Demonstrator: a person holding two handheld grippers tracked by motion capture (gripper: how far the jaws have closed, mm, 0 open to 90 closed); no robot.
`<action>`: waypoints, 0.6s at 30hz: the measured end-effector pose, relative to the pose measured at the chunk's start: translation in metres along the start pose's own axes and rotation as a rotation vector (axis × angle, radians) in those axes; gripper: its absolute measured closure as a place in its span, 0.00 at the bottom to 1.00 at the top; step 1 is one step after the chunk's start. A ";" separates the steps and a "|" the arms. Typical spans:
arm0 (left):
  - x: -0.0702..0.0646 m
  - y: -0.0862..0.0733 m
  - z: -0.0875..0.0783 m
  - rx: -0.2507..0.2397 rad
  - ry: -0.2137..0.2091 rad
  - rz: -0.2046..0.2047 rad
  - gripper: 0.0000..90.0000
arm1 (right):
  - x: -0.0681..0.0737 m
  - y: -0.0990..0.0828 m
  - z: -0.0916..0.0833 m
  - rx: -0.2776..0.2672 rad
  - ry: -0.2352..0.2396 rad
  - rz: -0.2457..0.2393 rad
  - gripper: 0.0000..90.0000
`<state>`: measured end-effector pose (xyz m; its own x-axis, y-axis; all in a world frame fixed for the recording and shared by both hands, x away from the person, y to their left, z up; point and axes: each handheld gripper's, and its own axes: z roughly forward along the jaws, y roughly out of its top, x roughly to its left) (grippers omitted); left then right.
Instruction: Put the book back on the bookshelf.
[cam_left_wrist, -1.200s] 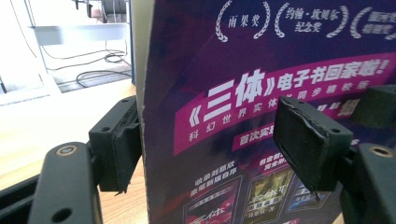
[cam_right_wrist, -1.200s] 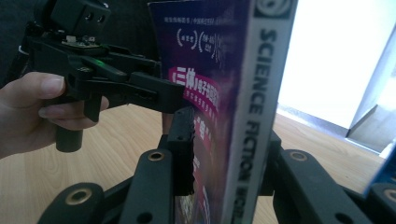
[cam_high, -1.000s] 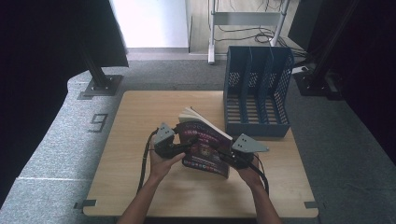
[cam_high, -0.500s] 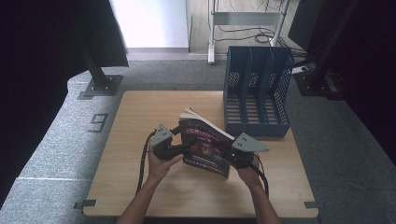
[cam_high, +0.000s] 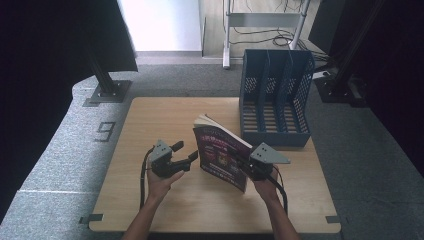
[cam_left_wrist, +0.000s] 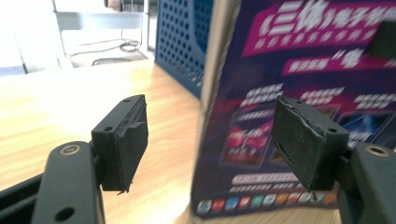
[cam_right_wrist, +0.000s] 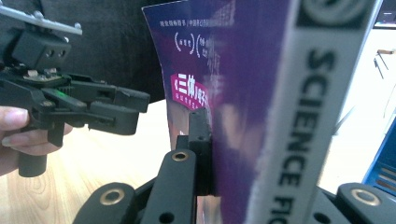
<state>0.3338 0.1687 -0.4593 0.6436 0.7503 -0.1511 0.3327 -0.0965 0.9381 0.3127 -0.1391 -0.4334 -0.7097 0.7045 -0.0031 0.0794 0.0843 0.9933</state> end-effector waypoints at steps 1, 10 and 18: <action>0.001 -0.001 0.000 0.004 0.000 -0.006 0.30 | 0.000 0.000 0.000 -0.002 -0.003 0.000 0.90; -0.001 -0.005 0.001 0.023 -0.011 -0.019 0.30 | 0.001 0.002 -0.007 -0.031 -0.019 0.001 0.90; -0.004 -0.011 0.009 0.051 -0.018 -0.014 0.31 | -0.002 0.006 -0.015 -0.062 -0.046 0.013 0.90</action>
<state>0.3340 0.1609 -0.4718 0.6510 0.7398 -0.1703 0.3765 -0.1198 0.9187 0.3040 -0.1507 -0.4253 -0.6760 0.7369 0.0062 0.0441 0.0321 0.9985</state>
